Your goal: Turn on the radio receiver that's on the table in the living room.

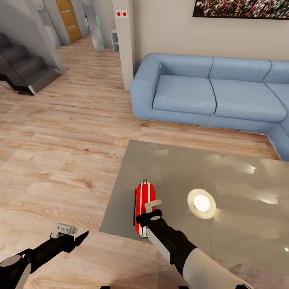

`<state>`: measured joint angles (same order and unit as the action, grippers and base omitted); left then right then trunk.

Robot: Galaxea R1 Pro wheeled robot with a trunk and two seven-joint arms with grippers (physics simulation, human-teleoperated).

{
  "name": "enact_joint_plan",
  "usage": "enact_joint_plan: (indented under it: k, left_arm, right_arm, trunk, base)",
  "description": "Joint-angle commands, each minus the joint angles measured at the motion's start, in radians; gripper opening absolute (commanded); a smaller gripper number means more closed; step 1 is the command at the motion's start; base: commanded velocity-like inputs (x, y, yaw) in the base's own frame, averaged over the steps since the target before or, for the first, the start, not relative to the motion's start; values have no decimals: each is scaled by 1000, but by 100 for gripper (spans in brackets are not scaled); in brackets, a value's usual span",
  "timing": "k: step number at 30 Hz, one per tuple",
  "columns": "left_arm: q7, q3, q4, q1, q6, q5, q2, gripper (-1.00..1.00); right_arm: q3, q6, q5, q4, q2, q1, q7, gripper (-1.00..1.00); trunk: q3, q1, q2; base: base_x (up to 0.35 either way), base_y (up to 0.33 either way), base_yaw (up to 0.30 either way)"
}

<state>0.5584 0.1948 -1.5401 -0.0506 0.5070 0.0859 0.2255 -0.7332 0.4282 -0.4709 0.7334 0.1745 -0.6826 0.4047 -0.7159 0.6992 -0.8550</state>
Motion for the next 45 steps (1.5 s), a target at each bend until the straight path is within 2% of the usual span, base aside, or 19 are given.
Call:
enact_joint_plan:
  k: [1, 8, 27, 28, 45]
  left_arm:
    - [0, 0, 0, 0, 0, 0, 0, 100]
    - [0, 0, 0, 0, 1, 0, 0, 100]
    - [0, 0, 0, 0, 1, 0, 0, 100]
    - [0, 0, 0, 0, 0, 0, 0, 100]
    - [0, 0, 0, 0, 0, 0, 0, 100]
  right_arm:
    - [0, 0, 0, 0, 0, 0, -3, 100]
    - [-1, 0, 0, -8, 0, 0, -23, 100]
    - [-2, -2, 0, -18, 0, 0, -26, 100]
    - [-2, -2, 0, -20, 0, 0, -26, -100]
    - [-1, -3, 2, -20, 0, 0, -26, -100]
  trunk:
    - [0, 0, 0]
    - [0, 0, 0]
    - [0, 0, 0]
    - [0, 0, 0]
    - [0, 0, 0]
  base:
    - [0, 0, 0]
    - [0, 0, 0]
    - [0, 0, 0]
    - [0, 0, 0]
    - [0, 0, 0]
